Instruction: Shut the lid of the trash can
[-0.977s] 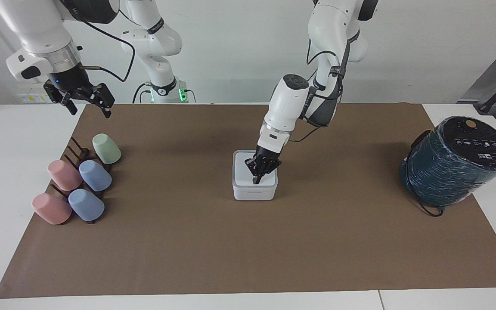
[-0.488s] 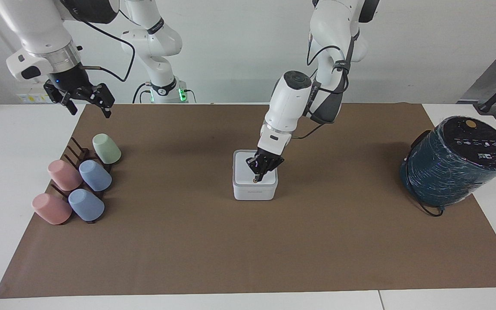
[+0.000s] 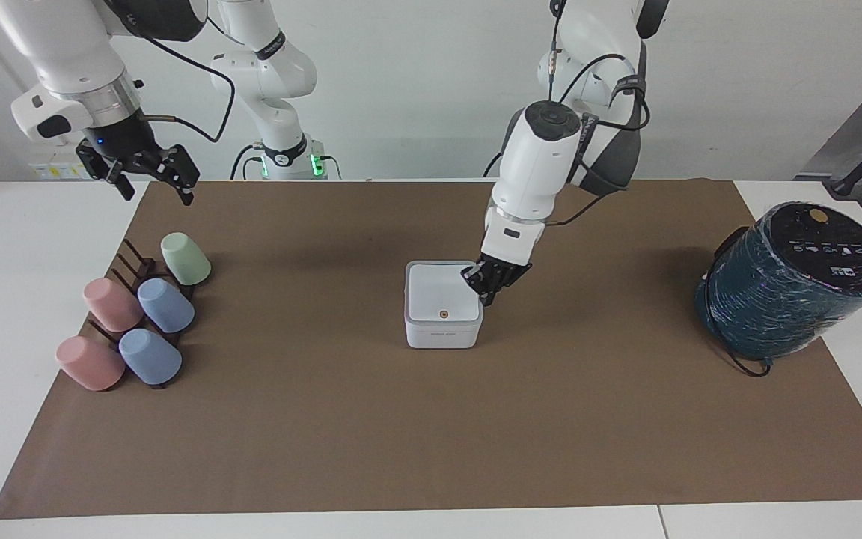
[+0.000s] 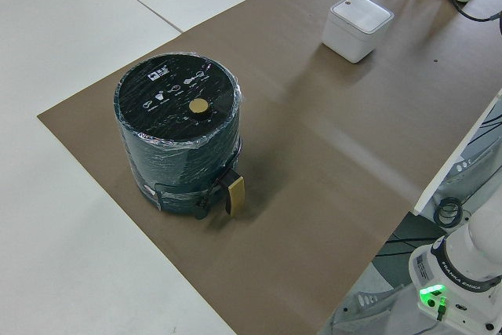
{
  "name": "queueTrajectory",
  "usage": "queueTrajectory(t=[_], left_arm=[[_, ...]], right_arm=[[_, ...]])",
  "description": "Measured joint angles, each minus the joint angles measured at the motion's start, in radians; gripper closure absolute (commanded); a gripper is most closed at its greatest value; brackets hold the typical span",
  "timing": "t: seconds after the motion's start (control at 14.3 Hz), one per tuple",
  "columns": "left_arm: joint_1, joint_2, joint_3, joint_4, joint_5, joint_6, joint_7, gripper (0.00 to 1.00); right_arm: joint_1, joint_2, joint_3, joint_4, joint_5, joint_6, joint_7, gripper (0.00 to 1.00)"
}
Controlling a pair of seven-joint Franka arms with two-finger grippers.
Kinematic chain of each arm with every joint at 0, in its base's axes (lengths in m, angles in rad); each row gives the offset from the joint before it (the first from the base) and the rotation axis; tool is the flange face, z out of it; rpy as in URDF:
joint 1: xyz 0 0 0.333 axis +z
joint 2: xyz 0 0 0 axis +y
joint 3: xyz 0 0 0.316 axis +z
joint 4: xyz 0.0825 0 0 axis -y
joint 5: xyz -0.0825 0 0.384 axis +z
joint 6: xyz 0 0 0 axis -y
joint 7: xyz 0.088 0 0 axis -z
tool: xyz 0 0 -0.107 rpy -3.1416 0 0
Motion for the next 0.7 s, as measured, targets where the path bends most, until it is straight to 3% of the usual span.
queueTrajectory(t=[0.7], left_arm=[[0.283, -0.123, 0.01, 0.045, 0.032, -0.331, 0.539, 1.0]], right_arm=[[0.0, 0.0, 0.0, 0.0, 0.0, 0.0, 0.0, 0.0]])
